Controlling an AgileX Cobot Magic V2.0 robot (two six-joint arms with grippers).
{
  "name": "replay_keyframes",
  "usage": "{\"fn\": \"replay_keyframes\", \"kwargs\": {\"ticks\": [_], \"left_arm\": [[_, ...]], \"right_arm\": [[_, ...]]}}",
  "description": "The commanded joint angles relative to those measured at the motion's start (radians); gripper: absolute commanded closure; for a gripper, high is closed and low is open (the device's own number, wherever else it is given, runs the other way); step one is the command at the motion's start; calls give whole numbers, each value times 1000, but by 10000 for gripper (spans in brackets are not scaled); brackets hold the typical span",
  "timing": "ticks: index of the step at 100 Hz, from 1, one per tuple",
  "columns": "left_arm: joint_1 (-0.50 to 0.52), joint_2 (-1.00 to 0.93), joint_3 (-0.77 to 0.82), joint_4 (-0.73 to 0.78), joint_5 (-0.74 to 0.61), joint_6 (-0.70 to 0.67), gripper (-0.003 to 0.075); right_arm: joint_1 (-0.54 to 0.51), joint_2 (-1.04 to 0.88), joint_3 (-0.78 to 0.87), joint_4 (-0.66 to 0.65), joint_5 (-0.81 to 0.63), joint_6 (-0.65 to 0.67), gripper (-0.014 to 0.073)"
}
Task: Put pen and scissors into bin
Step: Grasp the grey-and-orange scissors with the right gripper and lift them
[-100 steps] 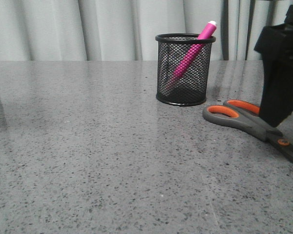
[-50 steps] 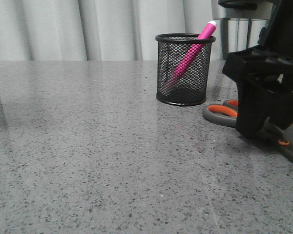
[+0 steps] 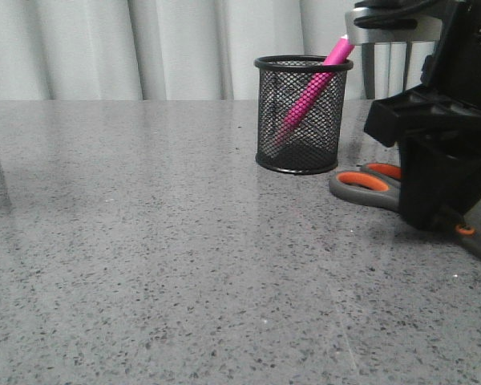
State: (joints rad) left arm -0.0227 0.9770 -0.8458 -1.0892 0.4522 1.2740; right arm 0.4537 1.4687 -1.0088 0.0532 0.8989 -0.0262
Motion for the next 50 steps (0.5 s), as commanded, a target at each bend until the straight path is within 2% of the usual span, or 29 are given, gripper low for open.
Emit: {"fn": "replay_keyframes", "kwargs": {"ticks": [1, 9, 36, 50], "left_arm": [[5, -17, -28, -44, -26, -5, 739], [5, -17, -28, -44, -26, -5, 739], [5, -17, -28, -44, -26, -5, 739], [5, -17, -28, -44, -26, -5, 740]], "right_arm": [[0, -7, -16, 16, -10, -1, 520], [0, -9, -16, 16, -3, -11, 669], [0, -169, -14, 16, -65, -18, 669], [0, -319, 19, 16, -222, -18, 669]]}}
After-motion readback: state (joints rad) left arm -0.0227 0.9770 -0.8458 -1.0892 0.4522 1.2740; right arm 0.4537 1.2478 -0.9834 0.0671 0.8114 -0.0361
